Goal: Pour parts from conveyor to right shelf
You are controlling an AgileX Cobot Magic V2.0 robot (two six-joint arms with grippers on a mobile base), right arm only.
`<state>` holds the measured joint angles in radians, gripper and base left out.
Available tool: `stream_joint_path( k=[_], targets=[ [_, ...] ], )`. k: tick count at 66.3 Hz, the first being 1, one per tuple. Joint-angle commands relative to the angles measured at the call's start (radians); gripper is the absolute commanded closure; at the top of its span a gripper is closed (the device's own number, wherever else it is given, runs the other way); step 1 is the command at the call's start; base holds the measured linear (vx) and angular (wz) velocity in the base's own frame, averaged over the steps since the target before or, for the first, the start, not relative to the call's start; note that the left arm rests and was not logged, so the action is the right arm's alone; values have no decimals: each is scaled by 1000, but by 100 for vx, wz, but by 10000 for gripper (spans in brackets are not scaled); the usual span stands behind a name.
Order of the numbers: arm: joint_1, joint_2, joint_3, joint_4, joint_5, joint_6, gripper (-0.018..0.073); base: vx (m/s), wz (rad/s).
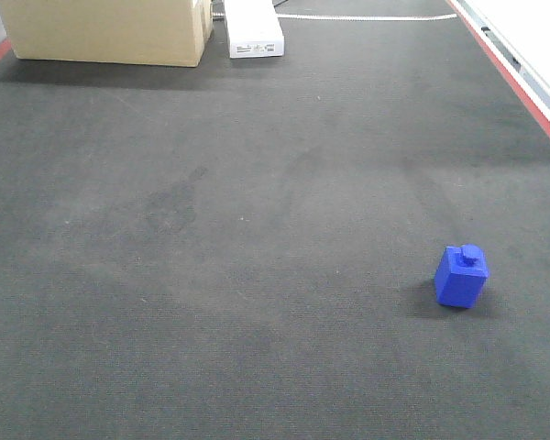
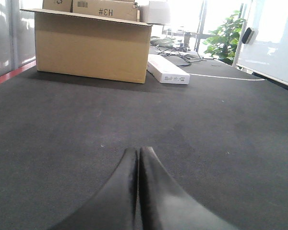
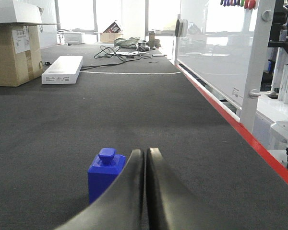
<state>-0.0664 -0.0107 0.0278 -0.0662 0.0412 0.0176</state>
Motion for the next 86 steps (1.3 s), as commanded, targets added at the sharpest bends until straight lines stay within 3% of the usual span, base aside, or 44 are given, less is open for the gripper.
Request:
stream_joint_path(
  k=[1,72,86],
  targets=[
    [-1,-10,18,-5,-74,-3,568,0,0],
    [-1,-10,18,-10,-80,-4,568,0,0],
    [-1,-10,14,0,-216,-2,568,0,0]
  ],
)
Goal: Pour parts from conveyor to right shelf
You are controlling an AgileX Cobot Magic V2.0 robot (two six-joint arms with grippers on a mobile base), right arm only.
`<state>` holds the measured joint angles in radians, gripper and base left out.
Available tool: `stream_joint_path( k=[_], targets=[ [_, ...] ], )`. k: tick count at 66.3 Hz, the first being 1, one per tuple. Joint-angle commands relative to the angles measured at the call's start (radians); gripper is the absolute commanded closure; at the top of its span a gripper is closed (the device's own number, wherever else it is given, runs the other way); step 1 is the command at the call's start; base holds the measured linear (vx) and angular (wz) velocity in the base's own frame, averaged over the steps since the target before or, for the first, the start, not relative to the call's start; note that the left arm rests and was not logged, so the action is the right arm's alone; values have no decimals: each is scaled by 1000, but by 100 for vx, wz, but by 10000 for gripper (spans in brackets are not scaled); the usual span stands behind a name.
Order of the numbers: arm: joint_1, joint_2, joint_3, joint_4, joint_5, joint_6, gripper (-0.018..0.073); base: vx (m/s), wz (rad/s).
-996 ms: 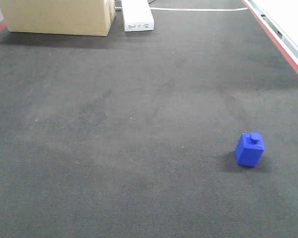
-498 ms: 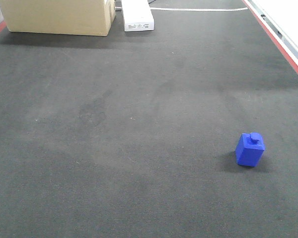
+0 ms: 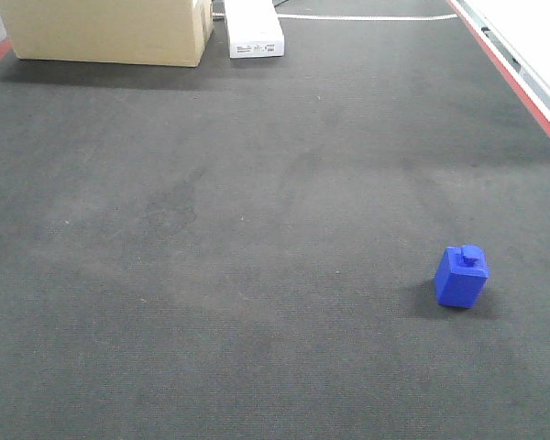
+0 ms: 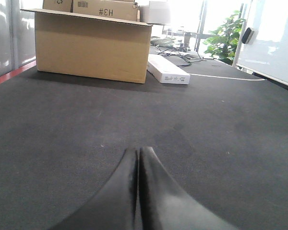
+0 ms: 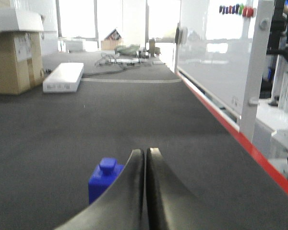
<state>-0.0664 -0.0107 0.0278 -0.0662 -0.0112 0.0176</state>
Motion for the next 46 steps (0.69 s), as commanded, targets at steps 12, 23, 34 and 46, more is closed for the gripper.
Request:
stream_joint_path(
  k=[12,23,34,46],
  targets=[
    [-1,1,-48,-2,-179,0,568,0,0],
    [-1,108,-194,-4,-43,0,568,0,0],
    [-1,269,-322,-3,103,0,568,0,0],
    [-1,420,-388,37,214,0,568,0,0]
  ],
)
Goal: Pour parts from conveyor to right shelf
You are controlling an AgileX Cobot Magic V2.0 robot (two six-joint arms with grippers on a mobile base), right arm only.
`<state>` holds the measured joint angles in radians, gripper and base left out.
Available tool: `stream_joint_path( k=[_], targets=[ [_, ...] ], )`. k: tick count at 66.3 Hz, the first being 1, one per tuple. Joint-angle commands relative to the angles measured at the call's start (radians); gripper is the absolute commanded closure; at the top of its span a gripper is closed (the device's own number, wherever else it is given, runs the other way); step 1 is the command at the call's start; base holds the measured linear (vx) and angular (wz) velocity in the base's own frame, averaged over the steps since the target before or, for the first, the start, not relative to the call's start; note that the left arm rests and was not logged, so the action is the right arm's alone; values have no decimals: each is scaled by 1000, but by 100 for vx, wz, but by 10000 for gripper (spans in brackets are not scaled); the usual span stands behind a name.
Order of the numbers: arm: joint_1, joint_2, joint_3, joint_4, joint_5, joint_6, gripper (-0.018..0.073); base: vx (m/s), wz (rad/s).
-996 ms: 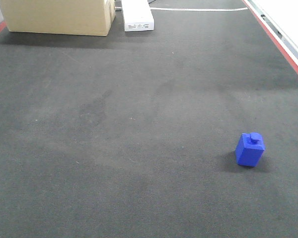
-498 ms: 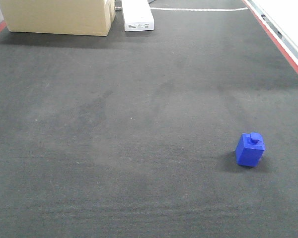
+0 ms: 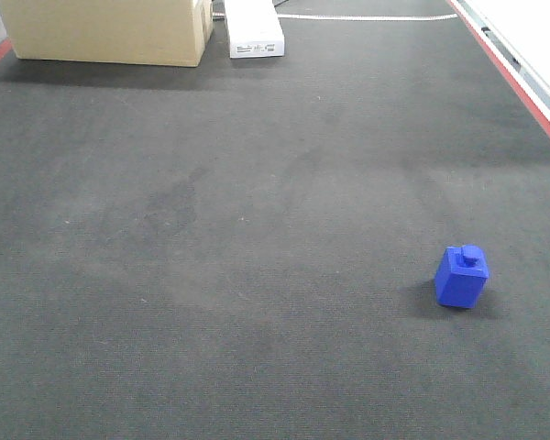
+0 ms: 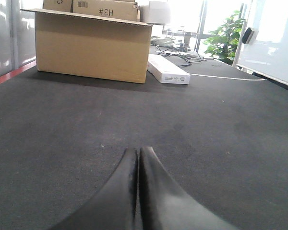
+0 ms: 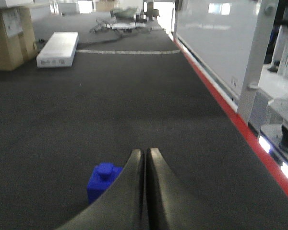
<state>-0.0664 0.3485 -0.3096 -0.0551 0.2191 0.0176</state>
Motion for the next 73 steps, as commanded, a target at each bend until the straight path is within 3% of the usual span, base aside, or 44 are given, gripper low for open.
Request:
stream_joint_path(
  k=[1,10,22,31,58,66,73],
  targets=[
    [-1,66,-51,25,-19,-1,568,0,0],
    [-1,97,-51,21,-50,1,568,0,0],
    [-1,113,-51,29,10,-11,559,0,0],
    [-1,115,-55,35,11,-11,505,0,0],
    [105,213,-121,43,66,-39,46,0,0],
    [105,335,-208,55,118,-37,-32,0,0],
    [105,451,-313,71,177,-37,-46,0,0]
  ],
)
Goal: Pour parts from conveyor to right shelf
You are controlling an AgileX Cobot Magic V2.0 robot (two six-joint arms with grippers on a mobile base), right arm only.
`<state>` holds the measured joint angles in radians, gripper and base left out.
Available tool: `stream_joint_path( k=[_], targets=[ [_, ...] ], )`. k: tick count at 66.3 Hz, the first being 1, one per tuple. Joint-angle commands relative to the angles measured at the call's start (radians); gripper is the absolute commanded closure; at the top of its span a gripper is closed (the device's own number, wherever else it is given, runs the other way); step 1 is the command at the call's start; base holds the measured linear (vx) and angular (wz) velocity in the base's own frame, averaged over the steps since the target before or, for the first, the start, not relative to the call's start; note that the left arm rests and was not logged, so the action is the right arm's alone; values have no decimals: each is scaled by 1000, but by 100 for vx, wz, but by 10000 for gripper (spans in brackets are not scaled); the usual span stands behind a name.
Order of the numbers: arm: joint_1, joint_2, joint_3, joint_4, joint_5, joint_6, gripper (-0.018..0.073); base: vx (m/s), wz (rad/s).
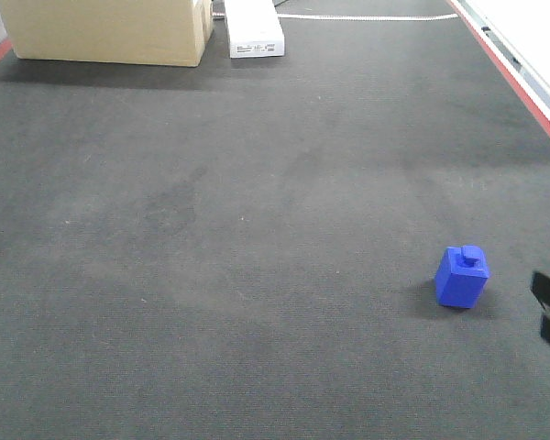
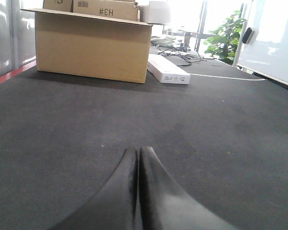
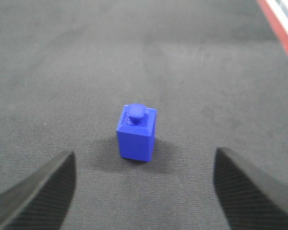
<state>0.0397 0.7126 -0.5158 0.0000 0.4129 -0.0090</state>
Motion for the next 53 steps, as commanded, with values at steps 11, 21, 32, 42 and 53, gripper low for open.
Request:
stream_joint_path(
  k=[11,21,32,42,53],
  targets=[
    [-1,302,-296,22,112,-10,-34,0,0],
    [-1,484,-460,35,245,-10,-33,0,0],
    [-1,664,-626,62,351,25,-33,0,0],
    [-1,800,-746,63,467,43,-33,0,0],
    [-1,921,-833,59,542,72,-33,0,0]
  ],
)
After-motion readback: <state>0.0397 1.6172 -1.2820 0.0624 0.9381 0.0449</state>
